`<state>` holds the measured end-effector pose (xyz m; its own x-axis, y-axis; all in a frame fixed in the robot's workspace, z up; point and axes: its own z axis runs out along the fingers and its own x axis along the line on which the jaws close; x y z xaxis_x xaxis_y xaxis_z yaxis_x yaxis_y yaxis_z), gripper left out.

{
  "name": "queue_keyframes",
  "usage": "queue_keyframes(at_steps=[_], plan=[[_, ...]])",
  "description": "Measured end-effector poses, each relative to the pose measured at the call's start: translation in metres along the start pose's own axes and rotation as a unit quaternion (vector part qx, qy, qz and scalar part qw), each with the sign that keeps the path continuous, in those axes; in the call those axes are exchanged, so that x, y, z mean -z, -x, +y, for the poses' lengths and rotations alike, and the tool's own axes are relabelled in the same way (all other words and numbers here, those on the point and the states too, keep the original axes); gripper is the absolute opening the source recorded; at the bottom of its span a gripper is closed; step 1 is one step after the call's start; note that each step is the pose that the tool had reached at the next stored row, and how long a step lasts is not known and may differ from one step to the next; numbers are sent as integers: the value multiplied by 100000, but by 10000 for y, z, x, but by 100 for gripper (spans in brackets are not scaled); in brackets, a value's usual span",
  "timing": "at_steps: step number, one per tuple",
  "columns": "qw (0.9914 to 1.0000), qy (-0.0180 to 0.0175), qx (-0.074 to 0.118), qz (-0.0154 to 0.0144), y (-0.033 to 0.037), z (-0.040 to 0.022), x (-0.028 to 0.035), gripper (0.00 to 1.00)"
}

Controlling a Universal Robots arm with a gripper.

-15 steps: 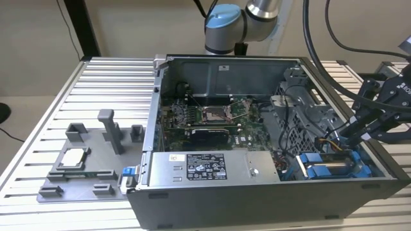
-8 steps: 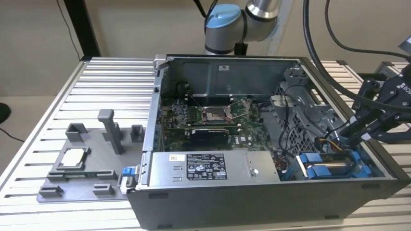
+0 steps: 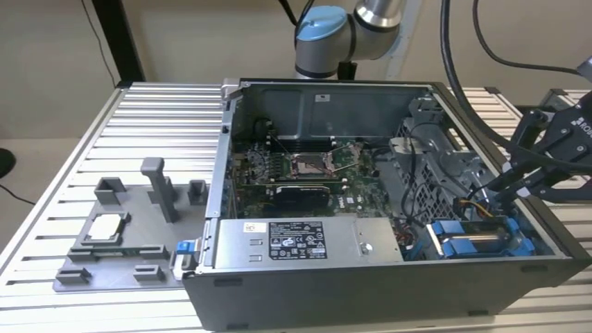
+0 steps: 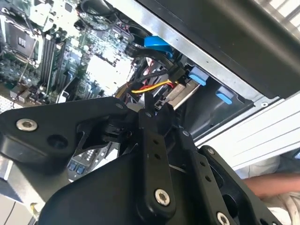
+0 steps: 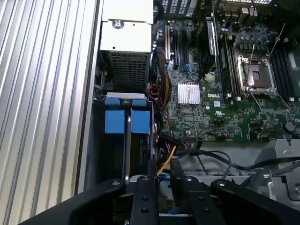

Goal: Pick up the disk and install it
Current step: 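Insert the second disk wire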

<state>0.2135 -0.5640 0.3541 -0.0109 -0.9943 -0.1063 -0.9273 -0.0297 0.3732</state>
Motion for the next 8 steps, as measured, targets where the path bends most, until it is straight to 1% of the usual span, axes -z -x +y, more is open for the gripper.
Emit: queue_keyframes(at_steps=[2,4,6,8], plan=[[99990,-299,544,-1259,-9,0,1,100],[99962,-600,1065,-2467,-17,1,2,100],[99912,-935,1628,-3746,-25,1,3,100],[99850,-1256,2124,-4880,-32,1,3,100]])
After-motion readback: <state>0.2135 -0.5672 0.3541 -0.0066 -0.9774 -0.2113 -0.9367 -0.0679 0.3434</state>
